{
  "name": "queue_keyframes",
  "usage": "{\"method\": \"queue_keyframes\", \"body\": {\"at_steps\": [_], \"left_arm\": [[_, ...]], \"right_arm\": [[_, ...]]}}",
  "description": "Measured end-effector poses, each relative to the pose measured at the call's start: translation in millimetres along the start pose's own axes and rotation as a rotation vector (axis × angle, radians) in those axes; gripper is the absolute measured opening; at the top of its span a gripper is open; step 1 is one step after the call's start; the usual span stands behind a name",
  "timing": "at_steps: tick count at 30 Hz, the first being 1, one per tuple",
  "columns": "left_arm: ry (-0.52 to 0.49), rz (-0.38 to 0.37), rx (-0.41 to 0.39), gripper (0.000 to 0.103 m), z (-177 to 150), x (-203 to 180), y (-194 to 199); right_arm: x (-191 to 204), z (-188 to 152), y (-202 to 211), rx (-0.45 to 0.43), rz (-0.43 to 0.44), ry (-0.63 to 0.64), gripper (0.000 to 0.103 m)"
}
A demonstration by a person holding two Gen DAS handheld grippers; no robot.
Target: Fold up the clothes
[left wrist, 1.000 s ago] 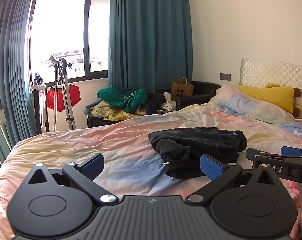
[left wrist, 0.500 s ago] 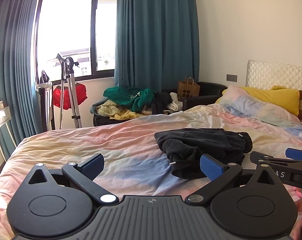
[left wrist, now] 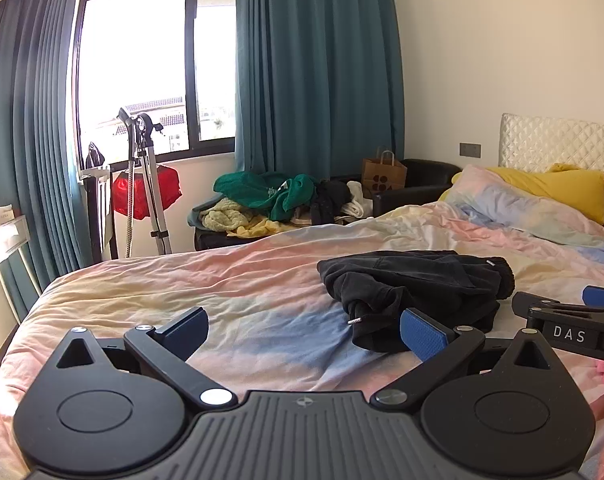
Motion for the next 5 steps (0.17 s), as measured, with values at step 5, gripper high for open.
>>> {"method": "queue_keyframes", "body": {"at_steps": [5], "left_arm": [[-0.056,0.04,-0.05,0.103,3.6,-4.5,8.3]], "right_arm": [[1.6,-0.4,0.5,-0.002,-0.003,0.006,0.093]]}}
Point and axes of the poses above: each gripper's, at about its wrist camera, not at the fingertips, and y roughly against the way its jaws point, x to its left, z to its top, the point moved 6 cm from there along -y, roughly the way its jaws point, and after that the axes turned 6 degrees about -z, right-handed, at the moved point
